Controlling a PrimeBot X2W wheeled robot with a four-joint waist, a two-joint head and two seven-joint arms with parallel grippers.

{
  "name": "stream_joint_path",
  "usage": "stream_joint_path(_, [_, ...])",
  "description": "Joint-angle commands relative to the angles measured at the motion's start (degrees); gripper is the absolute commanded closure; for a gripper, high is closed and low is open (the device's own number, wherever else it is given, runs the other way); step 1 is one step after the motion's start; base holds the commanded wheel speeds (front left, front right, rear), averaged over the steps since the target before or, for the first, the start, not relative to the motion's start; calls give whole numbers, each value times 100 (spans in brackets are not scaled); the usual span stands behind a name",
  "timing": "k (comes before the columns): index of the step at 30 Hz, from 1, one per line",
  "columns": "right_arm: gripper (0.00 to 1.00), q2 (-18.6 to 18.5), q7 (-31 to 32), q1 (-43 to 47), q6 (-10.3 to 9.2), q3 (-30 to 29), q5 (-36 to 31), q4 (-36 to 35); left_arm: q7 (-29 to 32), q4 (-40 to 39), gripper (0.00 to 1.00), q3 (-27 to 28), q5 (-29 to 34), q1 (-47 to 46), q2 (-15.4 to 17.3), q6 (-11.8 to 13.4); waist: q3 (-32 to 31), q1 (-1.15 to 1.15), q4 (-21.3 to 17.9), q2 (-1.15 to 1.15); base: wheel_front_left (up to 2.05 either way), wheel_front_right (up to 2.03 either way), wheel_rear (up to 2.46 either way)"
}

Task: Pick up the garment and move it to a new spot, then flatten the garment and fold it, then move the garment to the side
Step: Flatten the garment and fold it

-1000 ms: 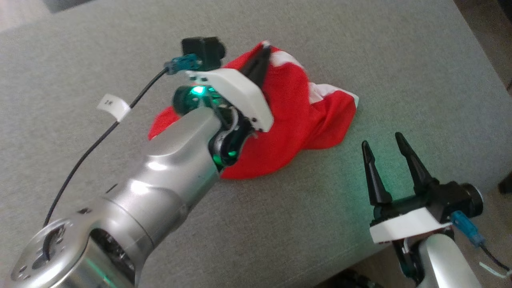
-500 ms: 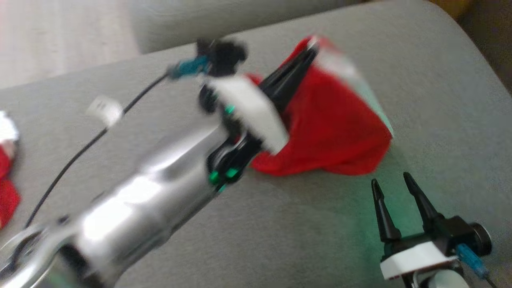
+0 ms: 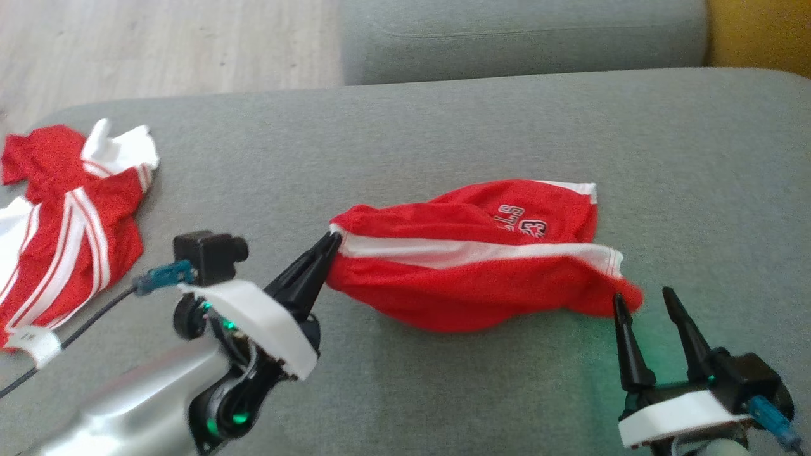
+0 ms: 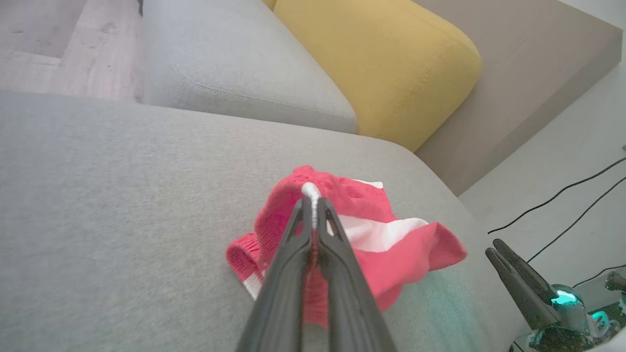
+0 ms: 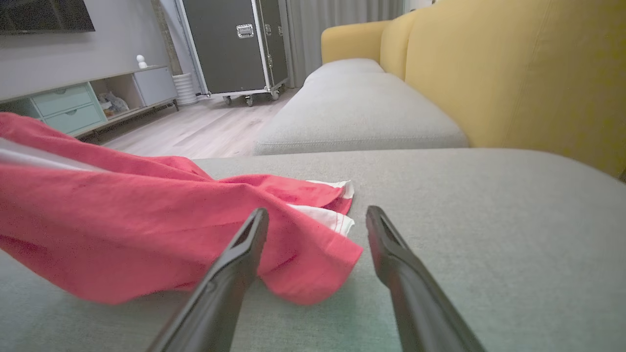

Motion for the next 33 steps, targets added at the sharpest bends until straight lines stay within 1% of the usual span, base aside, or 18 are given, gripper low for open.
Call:
stream_joint_path(1, [0,-82,-22,-78,-4,111,181,-85,-88,-204,100,269,-51,-180,233,54,11,1,137,0,0,0,0])
stream_joint_path(3, [0,-102,-22,-128,-4,173,542,79,-121,-297,100,280,-78,-81,369,86,33,1,228,0,0,0,0])
stream_joint_path(5, [0,-248,-22,-224,-4,346,929,251,-137,-331,100,286,-82,-21,486,109,68,1,312,0,0,0,0])
stream_joint_path(9, [0,-787,-22,-529,-4,743,1594,545,-207,-290,100,333,-69,21,633,122,153,1,439,0,0,0,0])
stream_joint_path(13, [0,-1293,-22,-762,-4,1396,2201,939,-233,-216,100,345,-62,8,598,83,180,1,560,0,0,0,0])
stream_joint_path(16, [0,-1566,-22,-857,-4,1890,2547,1063,-255,-148,100,355,-53,-15,533,70,195,1,633,0,0,0,0])
stream_joint_path(20, [0,-1758,-22,-787,-4,2142,2651,942,-289,-68,100,365,-42,-36,452,48,215,1,690,0,0,0,0])
stream_joint_path(22, [0,-1778,-22,-664,-4,2212,2673,776,-311,-30,100,370,-36,-36,422,41,210,1,708,0,0,0,0])
stream_joint_path(23, [0,-1799,-22,-524,-4,2313,2699,577,-331,1,100,373,-37,-25,403,28,200,1,714,0,0,0,0])
stream_joint_path(25, [0,-1839,-22,-397,-4,2423,2671,494,-351,29,100,374,-37,-7,393,14,186,1,712,0,0,0,0])
stream_joint_path(28, [0,-1898,-22,-320,-4,2565,2551,555,-373,56,100,375,-44,23,378,1,173,1,699,0,0,0,0])
stream_joint_path(33, [0,-1882,-22,-330,-4,2595,2450,662,-377,71,100,366,-46,43,363,-11,154,1,689,0,0,0,0])
